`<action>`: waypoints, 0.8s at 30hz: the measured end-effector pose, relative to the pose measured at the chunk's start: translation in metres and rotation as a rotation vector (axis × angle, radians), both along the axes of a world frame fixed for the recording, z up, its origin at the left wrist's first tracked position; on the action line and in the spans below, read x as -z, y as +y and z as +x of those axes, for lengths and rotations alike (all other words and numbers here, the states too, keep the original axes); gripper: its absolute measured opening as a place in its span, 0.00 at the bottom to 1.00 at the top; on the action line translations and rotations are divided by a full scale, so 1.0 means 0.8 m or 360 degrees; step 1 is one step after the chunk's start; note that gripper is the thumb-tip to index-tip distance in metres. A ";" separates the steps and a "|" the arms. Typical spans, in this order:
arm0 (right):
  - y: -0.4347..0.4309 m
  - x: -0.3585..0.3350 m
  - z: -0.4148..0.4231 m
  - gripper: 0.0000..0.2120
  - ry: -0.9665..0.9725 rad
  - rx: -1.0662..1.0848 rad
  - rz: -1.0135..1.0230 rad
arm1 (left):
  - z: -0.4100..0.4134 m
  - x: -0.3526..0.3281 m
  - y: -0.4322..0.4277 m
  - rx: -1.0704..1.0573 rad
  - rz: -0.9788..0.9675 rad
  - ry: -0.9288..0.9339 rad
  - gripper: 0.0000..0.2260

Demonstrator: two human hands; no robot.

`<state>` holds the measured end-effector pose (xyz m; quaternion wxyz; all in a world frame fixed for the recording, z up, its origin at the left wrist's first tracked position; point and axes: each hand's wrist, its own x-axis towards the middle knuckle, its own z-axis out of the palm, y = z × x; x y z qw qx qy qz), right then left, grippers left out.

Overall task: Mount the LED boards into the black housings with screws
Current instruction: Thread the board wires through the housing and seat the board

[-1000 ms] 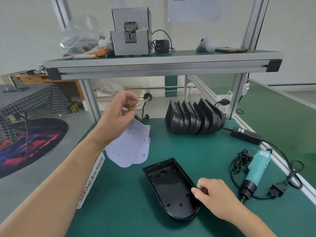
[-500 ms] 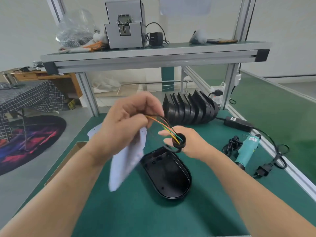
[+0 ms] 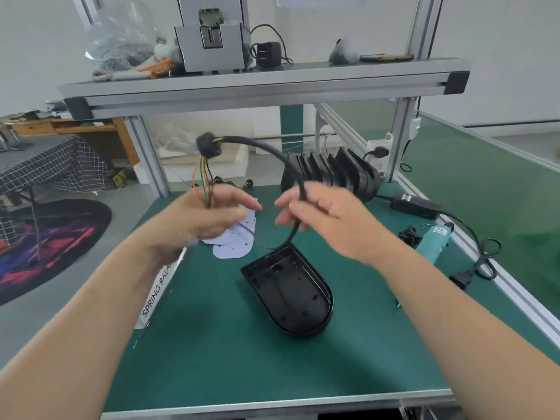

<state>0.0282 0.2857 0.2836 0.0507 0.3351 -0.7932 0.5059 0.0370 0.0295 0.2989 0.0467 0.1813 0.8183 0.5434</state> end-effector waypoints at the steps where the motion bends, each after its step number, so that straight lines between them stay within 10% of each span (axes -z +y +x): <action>1: -0.002 -0.013 0.001 0.09 0.0039 0.0028 -0.0148 | 0.000 0.010 0.004 0.0027 -0.0084 -0.0045 0.14; 6: -0.024 -0.069 0.005 0.07 0.0050 -0.0076 -0.0685 | -0.017 0.035 0.025 0.0110 -0.0510 -0.0215 0.25; 12: -0.039 -0.088 -0.011 0.11 -0.0155 -0.0292 -0.0960 | -0.009 0.016 0.037 0.0283 -0.0362 -0.0206 0.05; 18: -0.009 -0.004 -0.035 0.26 -0.0274 -0.0011 0.0393 | 0.009 -0.045 0.023 0.0153 0.0223 0.0213 0.08; 24: -0.031 0.040 -0.038 0.07 -0.0211 0.0110 0.0152 | -0.007 -0.044 0.024 0.0111 0.0384 0.0169 0.10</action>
